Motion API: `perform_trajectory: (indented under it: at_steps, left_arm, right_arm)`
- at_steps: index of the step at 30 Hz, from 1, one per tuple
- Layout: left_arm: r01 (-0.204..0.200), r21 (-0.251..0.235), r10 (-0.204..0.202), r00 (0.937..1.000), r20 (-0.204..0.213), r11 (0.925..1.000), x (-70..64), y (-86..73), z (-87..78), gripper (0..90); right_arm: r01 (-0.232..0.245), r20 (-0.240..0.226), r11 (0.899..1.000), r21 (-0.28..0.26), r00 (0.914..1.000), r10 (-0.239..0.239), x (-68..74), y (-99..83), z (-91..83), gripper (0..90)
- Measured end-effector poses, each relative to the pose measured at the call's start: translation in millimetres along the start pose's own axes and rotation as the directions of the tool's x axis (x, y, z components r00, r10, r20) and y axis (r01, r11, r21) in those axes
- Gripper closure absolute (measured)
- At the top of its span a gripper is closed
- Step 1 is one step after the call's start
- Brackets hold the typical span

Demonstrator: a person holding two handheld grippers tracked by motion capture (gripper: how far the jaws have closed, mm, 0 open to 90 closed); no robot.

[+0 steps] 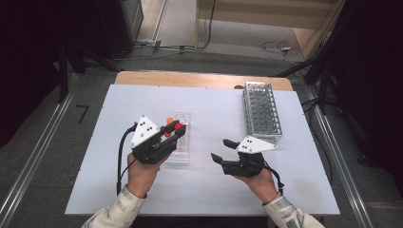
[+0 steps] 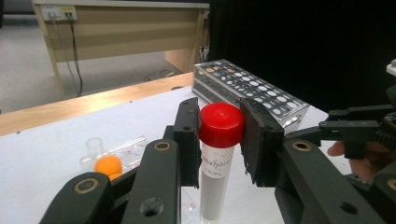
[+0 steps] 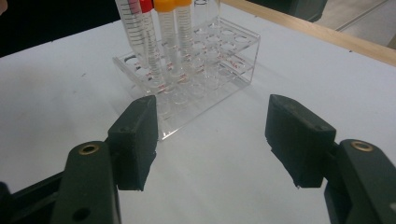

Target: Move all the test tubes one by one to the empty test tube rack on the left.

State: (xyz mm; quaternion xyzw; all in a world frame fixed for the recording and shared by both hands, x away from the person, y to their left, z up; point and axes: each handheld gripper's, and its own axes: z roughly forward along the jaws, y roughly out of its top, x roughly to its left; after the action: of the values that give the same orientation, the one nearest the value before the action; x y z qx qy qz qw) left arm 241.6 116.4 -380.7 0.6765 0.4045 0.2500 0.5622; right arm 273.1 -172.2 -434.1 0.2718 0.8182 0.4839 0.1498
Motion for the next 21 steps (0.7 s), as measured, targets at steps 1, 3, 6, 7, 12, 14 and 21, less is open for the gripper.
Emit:
perform_trajectory:
  at_steps: [1, 3, 6, 7, 12, 14, 21]
  left_arm:
    - [0.002, -0.003, -0.002, 1.0000, -0.005, 1.0000, 1.3, 0.2, -1.1, 69.5]
    - [0.006, -0.008, -0.006, 0.9999, -0.013, 0.9999, 4.1, 0.8, -3.3, 69.5]
    - [0.003, -0.006, -0.004, 0.9997, -0.022, 1.0000, 7.6, 1.4, -6.5, 69.5]
    - [0.005, -0.009, -0.005, 0.9996, -0.027, 0.9999, 8.7, 1.3, -7.3, 69.4]
    - [-0.004, 0.000, 0.004, 0.9987, -0.050, 1.0000, 14.5, 0.6, -12.2, 69.4]
    - [-0.002, 0.000, 0.002, 0.9983, -0.058, 1.0000, 16.8, 0.6, -13.7, 69.4]
    - [0.000, 0.001, 0.000, 0.9971, -0.077, 1.0000, 21.9, -0.3, -18.6, 69.4]
  right_arm:
    - [0.002, 0.003, 1.000, 0.001, 1.0000, -0.002, 0.1, -0.1, 0.0, 32.9]
    - [0.003, 0.005, 1.000, 0.002, 1.0000, -0.003, 0.0, -0.2, 0.3, 32.9]
    - [0.001, 0.009, 1.000, 0.004, 1.0000, -0.001, -0.5, -0.6, 0.4, 33.0]
    - [0.000, 0.011, 1.000, 0.003, 0.9999, 0.000, -0.9, -1.0, 0.6, 33.0]
    - [-0.003, 0.020, 1.000, 0.005, 0.9998, 0.003, -3.0, -1.8, 0.3, 33.6]
    - [-0.003, 0.021, 1.000, 0.003, 0.9998, 0.003, -3.2, -1.9, 0.1, 33.8]
    - [-0.004, 0.021, 1.000, 0.009, 0.9998, 0.003, -3.2, -2.5, 0.8, 33.9]
